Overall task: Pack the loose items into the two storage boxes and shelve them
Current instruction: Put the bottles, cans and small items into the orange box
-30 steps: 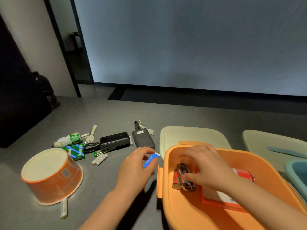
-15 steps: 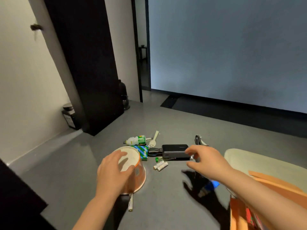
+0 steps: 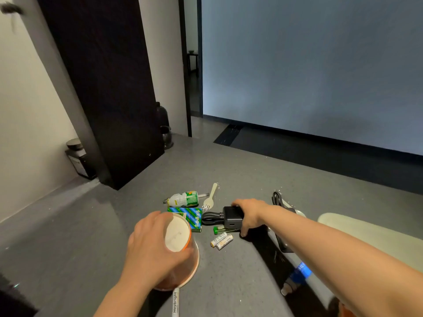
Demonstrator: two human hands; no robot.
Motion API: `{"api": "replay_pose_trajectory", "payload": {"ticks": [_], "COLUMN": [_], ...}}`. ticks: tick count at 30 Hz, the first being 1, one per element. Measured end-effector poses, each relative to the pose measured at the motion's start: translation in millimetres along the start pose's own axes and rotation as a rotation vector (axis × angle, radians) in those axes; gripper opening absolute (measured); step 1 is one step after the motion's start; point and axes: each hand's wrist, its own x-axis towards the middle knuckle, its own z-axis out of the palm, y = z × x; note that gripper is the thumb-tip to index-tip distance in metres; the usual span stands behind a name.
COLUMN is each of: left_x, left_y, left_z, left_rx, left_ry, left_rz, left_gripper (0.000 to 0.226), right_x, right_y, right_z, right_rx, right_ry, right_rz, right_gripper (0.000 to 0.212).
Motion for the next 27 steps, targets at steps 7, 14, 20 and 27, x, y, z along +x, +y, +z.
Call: {"api": "replay_pose_trajectory", "payload": {"ticks": [7, 14, 20, 27], "left_x": [4.0, 0.4, -25.4, -81.3], "left_y": [0.7, 37.2, 132.2, 233.3], "left_z": [5.6, -19.4, -40.6, -18.5], "left_rx": [0.033, -0.098, -0.357, -0.647], "left_ry": [-0.004, 0.13, 0.099, -0.182], "left_rz": [-0.055, 0.017, 0.292, 0.551], "left_gripper": [0.085, 0.095, 0.107, 0.096], "right_x": [-19.3, -106.8, -233.7, -362.8], "right_y": [5.8, 18.2, 60.8, 125.0], "right_z": [8.4, -21.1, -29.8, 8.5], "right_rx": [0.126, 0.332, 0.354, 0.38], "right_ry": [0.2, 0.546, 0.716, 0.856], "right_rz": [0.01, 0.018, 0.12, 0.377], "right_gripper": [0.089, 0.082, 0.079, 0.081]}}
